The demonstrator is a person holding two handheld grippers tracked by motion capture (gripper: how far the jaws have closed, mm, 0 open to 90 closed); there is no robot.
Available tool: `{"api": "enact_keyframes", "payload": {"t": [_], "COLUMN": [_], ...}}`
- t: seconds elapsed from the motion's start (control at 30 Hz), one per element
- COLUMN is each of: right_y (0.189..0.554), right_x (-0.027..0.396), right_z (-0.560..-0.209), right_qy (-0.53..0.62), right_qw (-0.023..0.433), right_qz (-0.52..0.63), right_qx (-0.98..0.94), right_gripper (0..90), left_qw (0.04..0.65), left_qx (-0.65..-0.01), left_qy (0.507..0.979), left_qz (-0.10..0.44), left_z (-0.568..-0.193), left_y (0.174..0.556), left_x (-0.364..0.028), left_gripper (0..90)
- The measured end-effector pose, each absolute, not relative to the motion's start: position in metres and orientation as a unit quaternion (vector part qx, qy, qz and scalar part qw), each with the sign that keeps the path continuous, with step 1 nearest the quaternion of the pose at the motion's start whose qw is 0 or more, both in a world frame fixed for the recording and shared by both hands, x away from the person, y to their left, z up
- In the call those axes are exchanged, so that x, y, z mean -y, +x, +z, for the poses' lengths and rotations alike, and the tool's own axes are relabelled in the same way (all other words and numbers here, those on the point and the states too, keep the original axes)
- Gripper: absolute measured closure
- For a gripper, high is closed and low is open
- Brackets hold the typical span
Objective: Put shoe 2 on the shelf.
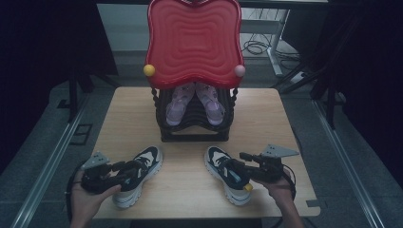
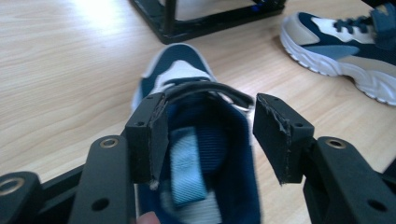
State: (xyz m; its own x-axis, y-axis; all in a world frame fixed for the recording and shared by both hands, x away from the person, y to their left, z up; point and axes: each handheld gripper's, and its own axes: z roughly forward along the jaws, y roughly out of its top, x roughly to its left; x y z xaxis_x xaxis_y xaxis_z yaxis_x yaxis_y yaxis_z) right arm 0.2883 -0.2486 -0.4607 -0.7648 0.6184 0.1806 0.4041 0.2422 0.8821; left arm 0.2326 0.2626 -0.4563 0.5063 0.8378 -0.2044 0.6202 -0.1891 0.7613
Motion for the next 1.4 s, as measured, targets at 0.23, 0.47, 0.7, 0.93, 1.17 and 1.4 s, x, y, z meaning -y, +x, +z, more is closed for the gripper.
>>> {"api": "enact_keyframes", "payload": {"t": [0.23,0.47,0.7,0.93,1.17,1.4], "right_y": [0.29,0.29,0.29,0.291,0.293,0.297], "right_x": [0.249,0.25,0.249,0.251,0.247,0.24], "right_z": [-0.464,-0.463,-0.464,-0.464,-0.468,-0.472], "right_qy": [0.331,0.332,0.332,0.342,0.355,0.359], "right_qw": [0.102,0.104,0.105,0.108,0.092,0.08], "right_qz": [0.517,0.519,0.515,0.505,0.466,0.44], "right_qx": [-0.783,-0.781,-0.783,-0.785,-0.805,-0.819], "right_gripper": [55.7,55.7,55.7,55.8,54.8,54.8], "left_qw": [0.4,0.388,0.381,0.367,0.357,0.355], "left_qx": [-0.499,-0.502,-0.489,-0.486,-0.492,-0.493], "left_qy": [0.756,0.764,0.779,0.787,0.787,0.787], "left_qz": [0.139,0.117,0.097,0.099,0.104,0.106], "left_z": [-0.464,-0.476,-0.475,-0.475,-0.478,-0.478], "left_y": [0.241,0.253,0.26,0.26,0.261,0.26], "left_x": [-0.272,-0.273,-0.273,-0.272,-0.274,-0.273], "left_gripper": [46.5,48.3,50.1,56.9,68.7,70.0]}}
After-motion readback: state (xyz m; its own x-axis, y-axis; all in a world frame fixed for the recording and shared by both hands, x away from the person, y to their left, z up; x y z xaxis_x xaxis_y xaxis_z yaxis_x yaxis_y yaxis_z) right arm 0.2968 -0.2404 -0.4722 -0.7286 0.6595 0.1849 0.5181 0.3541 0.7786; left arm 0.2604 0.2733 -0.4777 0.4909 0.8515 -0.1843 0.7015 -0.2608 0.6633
